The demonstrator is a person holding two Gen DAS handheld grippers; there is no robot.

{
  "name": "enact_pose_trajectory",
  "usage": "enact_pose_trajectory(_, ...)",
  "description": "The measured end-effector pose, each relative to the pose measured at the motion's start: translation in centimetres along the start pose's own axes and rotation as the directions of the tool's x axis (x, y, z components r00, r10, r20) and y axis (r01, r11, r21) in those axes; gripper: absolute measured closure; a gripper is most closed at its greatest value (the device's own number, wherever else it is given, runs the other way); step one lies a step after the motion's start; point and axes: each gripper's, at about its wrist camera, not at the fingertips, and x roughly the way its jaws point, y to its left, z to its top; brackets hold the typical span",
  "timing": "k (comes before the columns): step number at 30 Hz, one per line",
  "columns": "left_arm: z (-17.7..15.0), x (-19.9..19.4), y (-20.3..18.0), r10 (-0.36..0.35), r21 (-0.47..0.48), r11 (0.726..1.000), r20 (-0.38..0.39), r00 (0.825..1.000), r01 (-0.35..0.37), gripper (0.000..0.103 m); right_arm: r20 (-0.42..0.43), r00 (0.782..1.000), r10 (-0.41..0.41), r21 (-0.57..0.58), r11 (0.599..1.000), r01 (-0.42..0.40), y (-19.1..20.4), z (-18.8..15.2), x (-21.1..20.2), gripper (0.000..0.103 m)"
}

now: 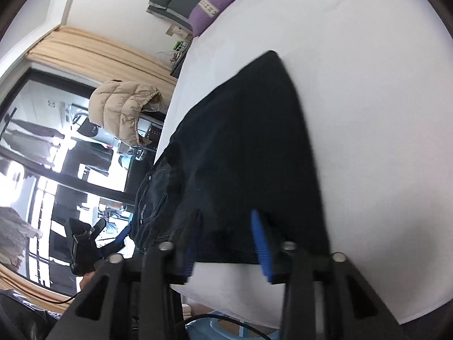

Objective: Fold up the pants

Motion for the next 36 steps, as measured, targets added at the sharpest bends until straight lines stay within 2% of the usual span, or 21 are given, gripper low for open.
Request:
enact_pose_trajectory(2,-0.3,-1.8,2.8,0.005,-0.124,0.992,0.026,1.0,-0.002,0.007,-0.004,1.0,0.025,-0.006,1.0,-0.025,0.6,0.2,-0.1,0.06)
enact_pose_trajectory(4,-0.6,-3.5,5.5,0.009,-0.254,0.967,0.07,0.998,0.009,0.007,0.002,0.999,0.043,-0.018,0.999,-0.043,1.4,0.3,-0.5,0.06)
enact_pose_trajectory(8,-0.6,-4.9,8.2,-0.012,-0.365,0.928,0.159,0.987,0.071,0.007,0.038,0.993,0.113,-0.041,0.993,-0.112,3.3,0.6,-1.8,0.06)
enact_pose_trajectory(10,-0.8,-4.2,9.3,-0.047,-0.406,0.908,0.16,0.986,0.109,0.007,0.048,0.988,0.143,-0.05,0.989,-0.141,4.0,0.8,-2.1,0.06)
enact_pose_trajectory(12,-1.1,-3.2,10.3,-0.061,-0.456,0.883,0.129,0.99,0.114,0.008,0.054,0.984,0.168,-0.056,0.985,-0.165,4.7,1.0,-2.3,0.06)
enact_pose_trajectory(15,-1.8,-2.4,12.2,-0.085,-0.54,0.831,0.117,0.989,0.135,0.008,0.05,0.982,0.184,-0.068,0.981,-0.18,5.4,1.3,-2.2,0.06)
enact_pose_trajectory(19,-1.8,-2.0,14.2,-0.109,-0.587,0.788,0.163,0.981,0.185,0.008,0.028,0.982,0.187,-0.076,0.98,-0.185,6.2,1.6,-1.6,0.06)
enact_pose_trajectory(27,-1.3,-0.5,15.4,-0.16,-0.622,0.735,0.225,0.961,0.268,0.01,-0.004,0.976,0.218,-0.091,0.972,-0.217,7.5,1.6,-0.8,0.06)
enact_pose_trajectory(29,-1.2,-0.2,15.7,-0.177,-0.64,0.71,0.24,0.955,0.292,0.01,-0.016,0.976,0.218,-0.099,0.971,-0.218,8.0,1.9,-0.4,0.06)
enact_pose_trajectory(31,-0.9,0.2,16.2,-0.202,-0.665,0.671,0.262,0.944,0.328,0.013,-0.036,0.976,0.214,-0.115,0.97,-0.216,8.8,2.4,0.2,0.06)
enact_pose_trajectory(32,-0.8,0.3,16.3,-0.213,-0.674,0.656,0.268,0.94,0.341,0.019,-0.048,0.976,0.212,-0.125,0.968,-0.216,9.1,2.7,0.6,0.06)
enact_pose_trajectory(34,-0.4,0.8,16.3,-0.238,-0.681,0.639,0.267,0.934,0.358,0.032,-0.084,0.977,0.198,-0.156,0.965,-0.21,10.6,3.5,1.9,0.06)
enact_pose_trajectory(36,-0.2,1.3,16.1,-0.252,-0.678,0.644,0.248,0.935,0.353,0.051,-0.116,0.978,0.175,-0.178,0.965,-0.194,11.6,4.2,3.2,0.06)
